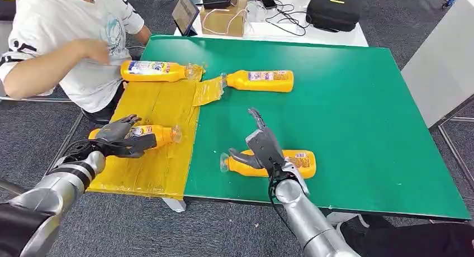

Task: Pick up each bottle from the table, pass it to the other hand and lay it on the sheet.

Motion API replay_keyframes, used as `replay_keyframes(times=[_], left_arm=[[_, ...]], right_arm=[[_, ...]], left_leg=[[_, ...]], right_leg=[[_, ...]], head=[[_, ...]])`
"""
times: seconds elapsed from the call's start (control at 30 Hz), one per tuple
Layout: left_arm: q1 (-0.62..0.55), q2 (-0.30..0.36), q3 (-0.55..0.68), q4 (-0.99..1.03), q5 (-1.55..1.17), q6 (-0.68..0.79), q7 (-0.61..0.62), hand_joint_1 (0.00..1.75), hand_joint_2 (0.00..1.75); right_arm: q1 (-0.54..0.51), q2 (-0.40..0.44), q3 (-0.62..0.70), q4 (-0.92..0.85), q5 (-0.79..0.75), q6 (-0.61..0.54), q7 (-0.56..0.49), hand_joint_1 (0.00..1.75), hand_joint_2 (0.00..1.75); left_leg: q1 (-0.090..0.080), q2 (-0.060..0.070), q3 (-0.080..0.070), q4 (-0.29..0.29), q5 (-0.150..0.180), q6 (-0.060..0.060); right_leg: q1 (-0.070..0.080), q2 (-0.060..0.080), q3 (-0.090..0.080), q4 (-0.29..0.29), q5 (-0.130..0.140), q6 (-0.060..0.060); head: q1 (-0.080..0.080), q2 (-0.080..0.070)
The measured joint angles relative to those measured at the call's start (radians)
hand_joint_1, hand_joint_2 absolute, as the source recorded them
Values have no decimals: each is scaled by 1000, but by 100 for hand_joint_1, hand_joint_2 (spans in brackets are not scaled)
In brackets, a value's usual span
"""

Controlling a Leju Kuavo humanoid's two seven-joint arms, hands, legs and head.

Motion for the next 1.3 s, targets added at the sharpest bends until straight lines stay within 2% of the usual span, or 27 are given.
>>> replay_keyframes(times=[0.13,0.23,0.27,0.43,0.67,1.0,1.23,1.27,1.3], left_arm=[[41,0,87,-17,130,55,-149,0,0],[59,-7,148,-28,167,69,-161,0,0],[64,-9,166,-33,183,61,-163,0,175],[89,-50,296,-71,357,-61,-233,0,175],[146,-165,450,-153,567,-298,-293,0,175],[182,-232,493,-211,607,-369,-297,0,175],[198,-282,472,-267,621,-364,-296,0,175],[200,-286,464,-274,630,-371,-296,0,175],[199,-288,458,-278,637,-375,-295,0,175]], right_arm=[[-3,-22,15,31,87,-35,52,0,175],[-2,-42,19,56,114,-49,72,0,175],[-3,-48,19,63,125,-50,81,0,175],[-6,-85,19,104,194,-50,137,0,175],[-43,-135,17,156,303,-54,187,0,175],[-63,-164,14,180,377,-46,236,0,175],[-97,-197,19,212,485,52,309,0,175],[-105,-201,21,218,496,67,314,84,175],[-116,-204,23,228,508,91,318,154,175]], left_leg=[[0,0,0,0,0,0],[0,0,0,0,0,0],[0,0,0,0,0,0],[0,-2,0,0,0,0],[-2,-1,1,0,0,1],[-2,-1,2,1,0,1],[-2,-2,2,1,1,2],[-2,-2,2,1,1,2],[-2,-2,2,1,1,2]], right_leg=[[0,0,-1,0,0,0],[0,0,-1,0,0,0],[0,0,-1,0,0,0],[0,-2,0,-1,0,0],[-2,-2,1,-1,0,0],[-2,-1,1,-1,1,1],[-2,-2,3,-3,1,2],[-3,-2,3,-3,1,2],[-3,-2,3,-3,2,3]], head=[[0,0],[0,0],[0,0],[0,0],[0,0],[0,0],[0,0],[0,0],[0,0]])
